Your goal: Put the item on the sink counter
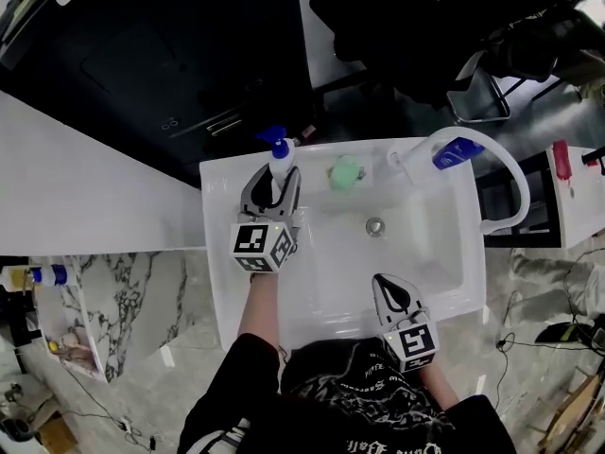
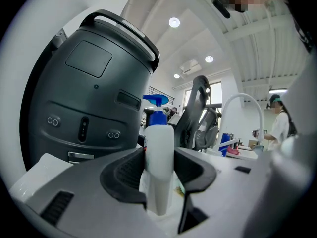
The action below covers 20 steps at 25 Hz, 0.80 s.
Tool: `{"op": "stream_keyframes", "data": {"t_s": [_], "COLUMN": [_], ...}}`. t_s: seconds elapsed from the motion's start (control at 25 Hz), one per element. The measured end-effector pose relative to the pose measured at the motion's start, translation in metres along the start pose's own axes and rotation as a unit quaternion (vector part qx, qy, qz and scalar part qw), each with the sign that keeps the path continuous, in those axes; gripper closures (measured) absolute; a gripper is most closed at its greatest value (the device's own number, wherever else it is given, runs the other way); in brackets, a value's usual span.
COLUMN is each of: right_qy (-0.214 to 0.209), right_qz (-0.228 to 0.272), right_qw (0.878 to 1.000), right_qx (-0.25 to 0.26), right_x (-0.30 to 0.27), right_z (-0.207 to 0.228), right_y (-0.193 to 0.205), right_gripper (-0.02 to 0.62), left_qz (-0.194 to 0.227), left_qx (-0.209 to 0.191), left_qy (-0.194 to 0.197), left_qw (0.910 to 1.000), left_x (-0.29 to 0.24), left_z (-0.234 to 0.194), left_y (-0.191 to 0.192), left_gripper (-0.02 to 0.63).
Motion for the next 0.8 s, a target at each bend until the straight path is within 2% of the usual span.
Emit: {"op": "stream_keyframes", "data": {"t_s": [0.4, 0.68, 0.8], "right_qy": [0.023, 0.021, 0.017], "right_qz": [-0.024, -0.028, -0.027], "right_qw": [0.999, 0.999, 0.999], "right_qx": [0.007, 0.017, 0.021], "right_x": [0.006, 0.001, -0.001], "right_z": [-0.001, -0.005, -0.007], "right_y": [0.008, 0.009, 0.007], "right_gripper": [0.597, 0.597, 0.597], "left_qz": [-0.008, -0.004, 0.0], "left_qx": [-0.008, -0.023, -0.014], "left_qy": [0.013, 0.017, 0.019], "left_qw": [0.9999, 0.9996, 0.9997], "left_x": [-0.018, -0.022, -0.023], "left_z": [-0.009, -0.013, -0.015], "left_y": [0.022, 0.029, 0.029], "left_gripper": [0.426, 0.425, 0.425]}}
Point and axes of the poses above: the fingertips, and each gripper's own axes: x backward along the fingers, z to its right, y out of its underside, the point moved 6 cm from there along x, backward along the fingers, and after that the axes turned 7 degrees about x, right-handed, at the moved point
